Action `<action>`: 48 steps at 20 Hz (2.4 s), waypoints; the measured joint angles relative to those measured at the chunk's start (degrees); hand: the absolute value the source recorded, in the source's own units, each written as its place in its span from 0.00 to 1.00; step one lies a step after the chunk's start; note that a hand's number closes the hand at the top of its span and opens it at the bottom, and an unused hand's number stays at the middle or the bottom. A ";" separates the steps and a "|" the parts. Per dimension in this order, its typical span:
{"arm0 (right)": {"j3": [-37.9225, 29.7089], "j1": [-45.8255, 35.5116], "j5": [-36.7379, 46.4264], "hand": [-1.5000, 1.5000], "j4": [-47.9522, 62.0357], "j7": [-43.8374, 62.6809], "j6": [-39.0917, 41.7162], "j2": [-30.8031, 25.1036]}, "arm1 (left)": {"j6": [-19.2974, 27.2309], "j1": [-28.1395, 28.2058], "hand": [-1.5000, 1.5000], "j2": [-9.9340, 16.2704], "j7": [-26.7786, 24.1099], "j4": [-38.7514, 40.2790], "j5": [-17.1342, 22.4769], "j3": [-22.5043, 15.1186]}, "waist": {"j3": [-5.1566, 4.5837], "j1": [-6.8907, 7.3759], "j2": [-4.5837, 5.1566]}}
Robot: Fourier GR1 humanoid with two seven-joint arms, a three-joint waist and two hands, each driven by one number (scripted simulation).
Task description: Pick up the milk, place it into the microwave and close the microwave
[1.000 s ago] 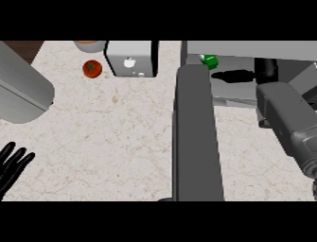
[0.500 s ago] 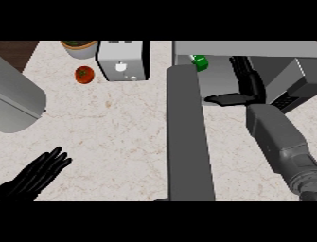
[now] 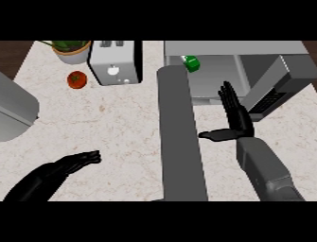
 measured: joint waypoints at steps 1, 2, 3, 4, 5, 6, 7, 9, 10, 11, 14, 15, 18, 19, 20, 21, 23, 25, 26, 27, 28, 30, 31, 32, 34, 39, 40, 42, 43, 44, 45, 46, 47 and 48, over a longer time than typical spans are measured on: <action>0.54 1.48 0.27 0.00 -0.67 -0.03 -0.22 0.10 | 0.84 -0.39 1.00 -0.06 -0.74 0.86 -1.07 -0.81 | -0.02 -0.31 -0.10; 1.02 3.15 0.44 0.00 -1.43 -0.26 -0.62 0.54 | 1.65 -0.80 1.00 -0.11 -1.22 1.48 -1.94 -1.54 | -0.04 -0.61 -0.21; 1.38 5.17 0.57 0.00 -2.12 -0.96 -0.59 0.49 | 2.80 -1.00 1.00 -0.15 -1.94 2.06 -3.24 -2.92 | -0.05 -0.84 -0.26; 1.74 6.80 0.66 0.00 -2.97 -1.06 -0.46 0.15 | 3.73 -1.31 1.00 -0.18 -2.95 2.64 -4.68 -3.87 | -0.06 -1.07 -0.32; 2.01 8.50 0.57 0.00 -4.20 -1.06 -0.43 -0.08 | 4.29 -1.84 1.00 -0.20 -3.04 2.79 -5.49 -4.32 | -0.07 -1.10 -0.34; 2.43 10.23 0.63 0.00 -5.36 -1.21 -0.26 -0.22 | 5.17 -2.73 1.00 -0.22 -3.45 3.85 -6.43 -5.14 | -0.08 -1.29 -0.36; 2.70 11.85 0.54 0.00 -6.63 -1.25 0.07 -0.52 | 5.95 -3.34 1.00 -0.24 -4.01 4.95 -7.67 -5.75 | -0.10 -1.51 -0.39; 3.38 15.91 0.52 0.00 -9.17 -1.70 0.46 -0.91 | 7.37 -5.08 1.00 -0.26 -4.47 7.01 -9.58 -6.90 | -0.13 -1.86 -0.39; 3.58 17.69 0.32 0.00 -10.67 -1.78 0.74 -1.18 | 7.71 -6.25 1.00 -0.07 -4.94 8.46 -10.50 -6.89 | -0.15 -2.11 -0.39; 3.75 19.74 0.10 0.00 -12.13 -1.86 1.23 -1.78 | 8.24 -6.70 1.00 -0.11 -5.30 9.29 -11.62 -7.54 | -0.17 -2.31 -0.43; 3.99 25.76 -1.24 0.00 -17.67 -1.53 2.37 -2.99 | 9.02 -9.11 1.00 0.39 -6.47 11.38 -14.29 -9.32 | -0.18 -2.32 -0.36; 4.05 27.73 -1.82 0.00 -19.68 -1.37 2.76 -3.18 | 9.60 -9.46 1.00 0.25 -7.68 12.41 -15.92 -10.31 | -0.19 -2.30 -0.32; 4.40 34.25 -3.48 0.00 -26.28 -0.92 4.33 -4.51 | 12.62 -11.10 1.00 -0.03 -9.62 15.18 -18.92 -14.10 | -0.19 -2.33 -0.22; 4.49 36.68 -4.24 0.00 -28.69 -0.66 5.08 -5.01 | 13.51 -11.79 1.00 -0.09 -9.97 16.29 -19.10 -14.95 | -0.20 -2.35 -0.18; 4.60 38.78 -4.99 0.00 -31.20 -0.24 5.81 -5.59 | 14.54 -12.59 1.00 -0.13 -11.00 17.69 -19.84 -16.05 | -0.19 -2.27 -0.11; 5.03 41.04 -5.54 0.00 -33.82 0.25 6.43 -5.68 | 15.60 -12.86 1.00 -0.17 -12.51 19.18 -20.87 -17.04 | -0.21 -2.23 -0.06; 5.76 45.07 -7.10 0.00 -38.68 1.19 8.25 -6.19 | 18.70 -13.92 1.00 -0.21 -14.88 21.43 -22.41 -19.53 | -0.19 -2.08 0.03; 6.39 48.80 -8.68 0.00 -43.86 1.96 9.65 -6.79 | 22.06 -15.04 1.00 -0.24 -15.85 23.81 -22.20 -22.78 | -0.18 -2.04 0.13; 6.47 50.36 -9.74 0.00 -46.37 2.51 10.24 -7.04 | 23.44 -16.51 1.00 -0.23 -15.79 25.49 -21.48 -24.14 | -0.16 -2.04 0.20; 6.53 52.05 -10.84 0.00 -48.90 3.14 11.04 -7.58 | 25.14 -16.59 1.00 -0.18 -16.28 25.96 -21.23 -25.87 | -0.14 -1.86 0.20; 6.81 53.04 -11.86 0.00 -51.47 4.05 11.76 -8.00 | 26.60 -16.94 1.00 -0.15 -16.96 26.98 -21.08 -27.83 | -0.14 -1.85 0.22; 7.48 55.65 -14.03 0.00 -56.20 5.62 13.42 -8.64 | 29.05 -18.07 1.00 -0.09 -17.13 29.34 -20.34 -31.47 | -0.15 -2.10 0.27; 8.07 56.80 -14.88 0.00 -58.38 6.29 14.08 -8.74 | 30.64 -18.43 1.00 -0.06 -17.07 30.45 -19.77 -33.78 | -0.16 -2.31 0.30; 8.57 57.78 -15.96 0.00 -60.59 7.06 14.78 -8.85 | 32.06 -19.28 1.00 -0.01 -16.16 31.12 -18.56 -35.63 | -0.15 -2.42 0.34; 9.50 59.32 -18.11 0.00 -64.82 9.24 16.19 -9.51 | 35.37 -20.97 1.00 0.01 -15.45 33.03 -16.08 -39.48 | -0.15 -2.68 0.44; 12.11 61.36 -22.99 0.00 -74.42 14.48 18.82 -10.67 | 46.11 -25.49 1.00 0.30 -12.69 35.52 -9.91 -48.87 | -0.17 -3.45 0.64; 12.59 61.77 -23.82 0.00 -76.10 15.39 19.21 -10.83 | 48.38 -26.57 1.00 0.39 -12.27 36.06 -8.58 -50.36 | -0.18 -3.71 0.69; 13.43 62.16 -25.82 0.00 -79.32 17.54 20.24 -11.48 | 52.52 -28.71 1.00 0.56 -11.80 37.07 -6.39 -52.97 | -0.20 -4.25 0.81; 13.83 62.42 -26.57 0.00 -80.84 18.30 20.53 -11.61 | 54.66 -29.83 1.00 0.69 -11.35 37.45 -5.19 -54.33 | -0.19 -4.47 0.85; 14.16 62.72 -27.15 0.00 -82.51 19.06 20.79 -11.94 | 56.75 -30.89 1.00 0.83 -11.13 37.81 -4.21 -55.50 | -0.19 -4.77 0.90; 14.69 62.83 -27.63 0.00 -83.97 19.99 20.86 -12.01 | 58.69 -31.79 1.00 0.97 -10.86 38.06 -3.15 -56.78 | -0.20 -5.05 0.97; 15.38 63.16 -27.93 0.00 -85.49 20.58 21.03 -11.93 | 60.57 -32.72 1.00 1.13 -10.41 38.30 -2.06 -57.81 | -0.20 -5.38 1.02; 15.70 63.37 -28.51 0.00 -86.94 21.32 21.39 -12.28 | 62.24 -33.69 1.00 1.24 -9.89 38.58 -0.91 -58.70 | -0.19 -5.67 1.08; 15.93 63.27 -28.99 0.00 -87.93 21.97 21.61 -12.58 | 63.96 -34.75 1.00 1.33 -9.53 38.89 0.03 -59.63 | -0.19 -5.93 1.18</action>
